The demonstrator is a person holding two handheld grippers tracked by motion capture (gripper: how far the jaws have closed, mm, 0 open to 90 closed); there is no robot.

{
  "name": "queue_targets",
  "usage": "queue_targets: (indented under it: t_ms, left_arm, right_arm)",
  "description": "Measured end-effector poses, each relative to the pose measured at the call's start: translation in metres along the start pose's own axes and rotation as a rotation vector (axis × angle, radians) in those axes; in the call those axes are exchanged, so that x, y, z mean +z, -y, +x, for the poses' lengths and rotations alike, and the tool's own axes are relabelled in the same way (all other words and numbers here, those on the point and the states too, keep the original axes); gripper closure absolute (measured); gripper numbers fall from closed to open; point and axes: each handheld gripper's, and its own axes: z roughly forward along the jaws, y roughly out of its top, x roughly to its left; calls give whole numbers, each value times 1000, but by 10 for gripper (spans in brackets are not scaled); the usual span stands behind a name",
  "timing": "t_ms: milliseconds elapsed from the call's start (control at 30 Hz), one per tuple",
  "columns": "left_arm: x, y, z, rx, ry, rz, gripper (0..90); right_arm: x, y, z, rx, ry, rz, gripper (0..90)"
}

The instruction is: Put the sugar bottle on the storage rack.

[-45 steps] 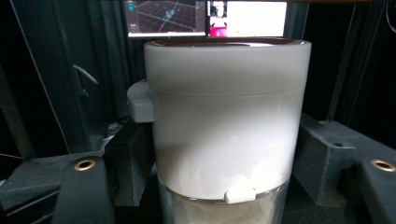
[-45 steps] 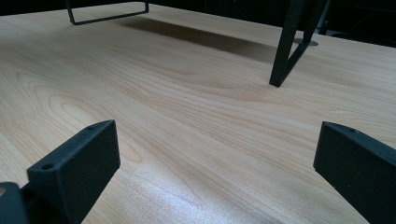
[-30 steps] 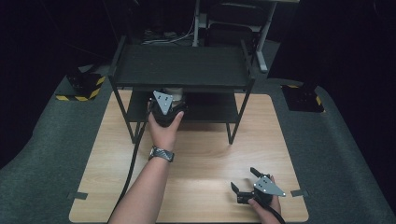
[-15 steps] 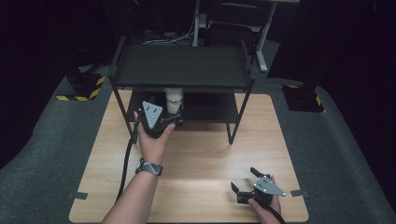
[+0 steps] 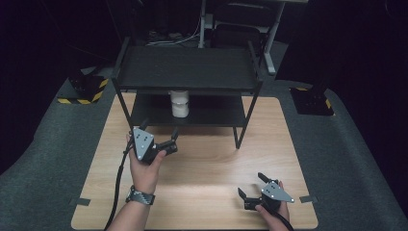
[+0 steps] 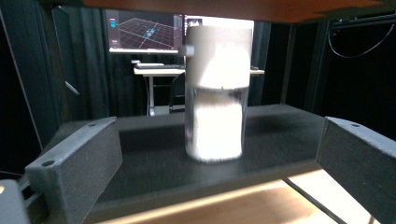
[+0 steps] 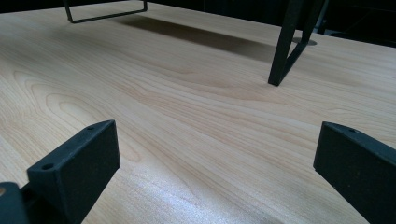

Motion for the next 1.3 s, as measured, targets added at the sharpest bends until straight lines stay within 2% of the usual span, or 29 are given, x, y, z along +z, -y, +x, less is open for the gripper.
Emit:
queue_targets:
  t_ms: [300,600,833,1067,1300]
  left_arm:
    - [-35,32,7,12,21,-6,5]
    - [-58,57,12,20,63,11,4]
    - [-72,71,14,28,71,51,4]
    - [-86,86,19,12,77,103,4]
    - [-92,93,19,8,75,138,4]
  right_arm:
    - [0,0,0,-1,0,-1,3]
    - [0,0,1,0,5,-1,3]
    - [-1,1,0,-1,3,-6,3]
    - [-1,1,0,-1,1,-6,3]
    - [-1,1,1,-1,4,-5,3]
